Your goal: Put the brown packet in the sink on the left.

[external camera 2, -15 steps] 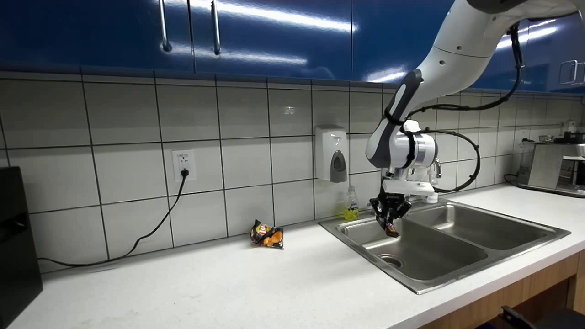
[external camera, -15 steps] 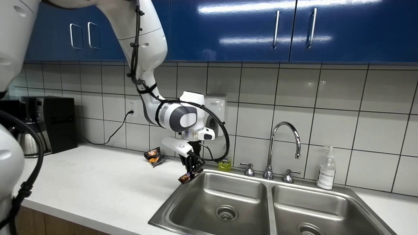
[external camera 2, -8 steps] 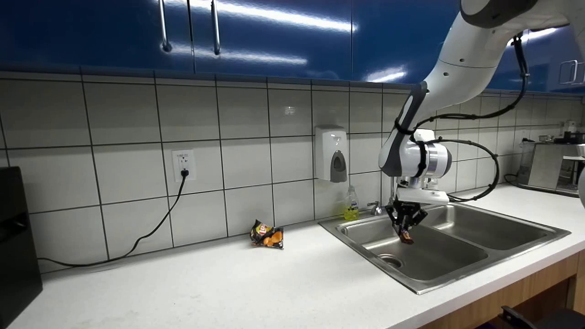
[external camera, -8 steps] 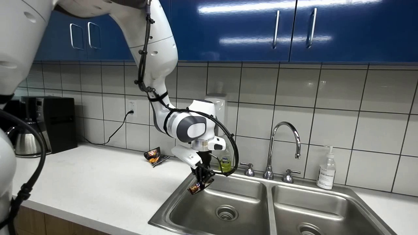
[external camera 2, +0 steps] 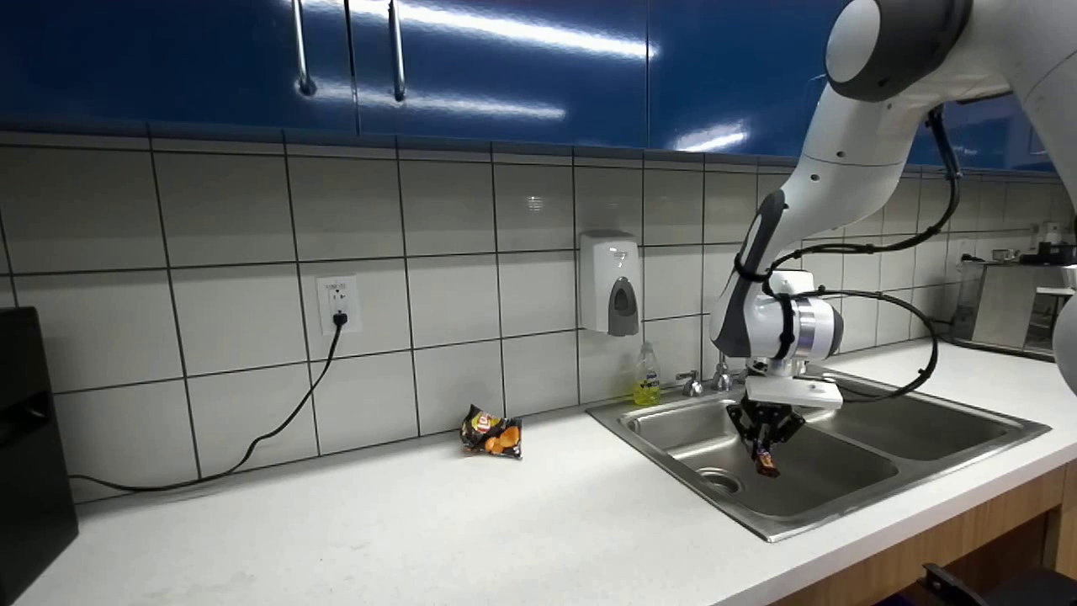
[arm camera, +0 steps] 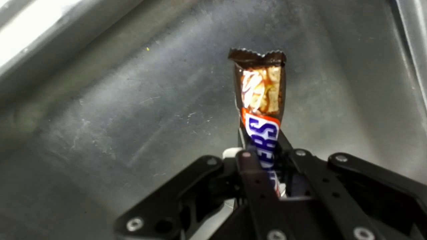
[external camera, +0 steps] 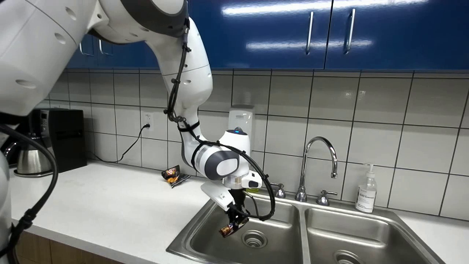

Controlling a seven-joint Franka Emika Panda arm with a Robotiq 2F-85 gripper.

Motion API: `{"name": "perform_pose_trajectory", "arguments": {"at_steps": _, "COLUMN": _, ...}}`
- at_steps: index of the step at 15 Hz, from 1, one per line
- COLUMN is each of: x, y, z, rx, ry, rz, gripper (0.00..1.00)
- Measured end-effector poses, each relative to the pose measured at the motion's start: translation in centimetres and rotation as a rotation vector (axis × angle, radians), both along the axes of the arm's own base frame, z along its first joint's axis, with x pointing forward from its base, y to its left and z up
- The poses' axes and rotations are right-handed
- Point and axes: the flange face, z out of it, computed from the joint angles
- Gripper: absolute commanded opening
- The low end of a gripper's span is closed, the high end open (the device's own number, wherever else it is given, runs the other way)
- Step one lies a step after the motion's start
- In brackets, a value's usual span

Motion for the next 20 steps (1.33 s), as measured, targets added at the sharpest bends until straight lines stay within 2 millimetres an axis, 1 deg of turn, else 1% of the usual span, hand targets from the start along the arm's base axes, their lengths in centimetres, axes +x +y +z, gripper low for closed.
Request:
{"name": "perform_pose_trajectory", "arguments": {"at_steps": 3, "x": 0.2, "y": -0.4, "z": -2.5, "rx": 0.004, "ry": 0.014, "rz": -0.007, "gripper": 0.04}}
{"name": "perform_pose_trajectory", "arguments": {"at_steps": 8, "x": 0.6, "y": -0.5, "z": -6.7, "rx": 0.013, "ry": 0.044, "rz": -0.006, "gripper": 0.04}}
{"name": "perform_pose_trajectory", "arguments": {"at_steps": 13, "x": 0.7, "y": -0.5, "z": -10.2, "rx": 0.021, "ry": 0.079, "rz": 0.0, "gripper": 0.04}}
{"name": "perform_pose_trajectory", "arguments": {"at_steps": 16, "x": 0.7, "y": -0.5, "z": -11.6, "rx": 0.022, "ry": 0.093, "rz": 0.007, "gripper": 0.04}}
{"name": "perform_pose_trajectory", "arguments": {"at_steps": 20, "x": 1.0, "y": -0.6, "z": -12.4, "rx": 0.021, "ry": 0.097, "rz": 0.014, "gripper": 0.04}}
